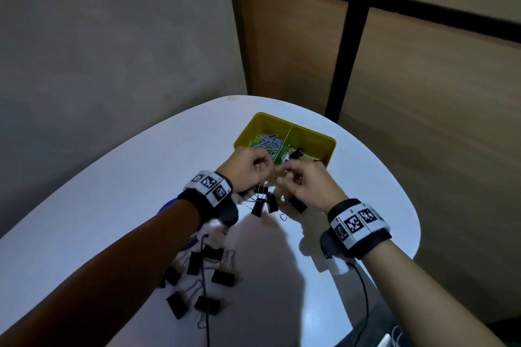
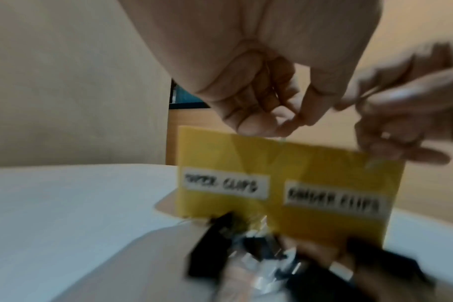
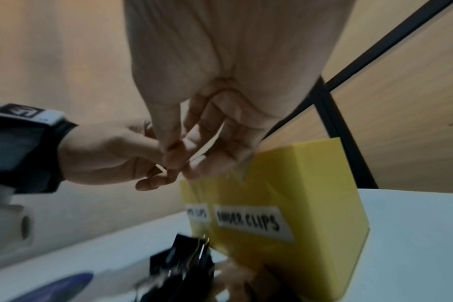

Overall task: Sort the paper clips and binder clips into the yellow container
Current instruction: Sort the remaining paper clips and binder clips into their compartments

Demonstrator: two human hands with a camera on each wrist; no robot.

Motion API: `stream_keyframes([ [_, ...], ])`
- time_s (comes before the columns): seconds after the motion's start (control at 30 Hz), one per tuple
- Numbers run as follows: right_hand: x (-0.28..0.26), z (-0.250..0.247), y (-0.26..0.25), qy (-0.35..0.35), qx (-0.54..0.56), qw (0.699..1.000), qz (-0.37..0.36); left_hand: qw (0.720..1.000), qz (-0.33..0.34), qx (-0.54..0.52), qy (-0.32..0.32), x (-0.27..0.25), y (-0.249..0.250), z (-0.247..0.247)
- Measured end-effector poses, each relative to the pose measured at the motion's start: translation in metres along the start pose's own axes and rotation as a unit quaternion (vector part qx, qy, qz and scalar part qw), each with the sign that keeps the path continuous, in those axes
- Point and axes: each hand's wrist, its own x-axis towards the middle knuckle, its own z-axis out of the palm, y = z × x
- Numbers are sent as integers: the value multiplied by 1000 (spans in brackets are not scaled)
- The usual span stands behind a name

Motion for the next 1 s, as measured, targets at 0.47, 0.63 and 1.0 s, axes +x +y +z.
stream_keyframes([
  [0.47,-19,100,25,-85,-324,935,119,958,-133,247,-64,-38,-42,50],
  [0.63,-10,103,24,-38,-323,941,94,961,-172,214,-41,-39,-52,51],
  [1.0,-2,106,10,-34,-318,942,99,969,-208,132,29,-50,-62,40],
])
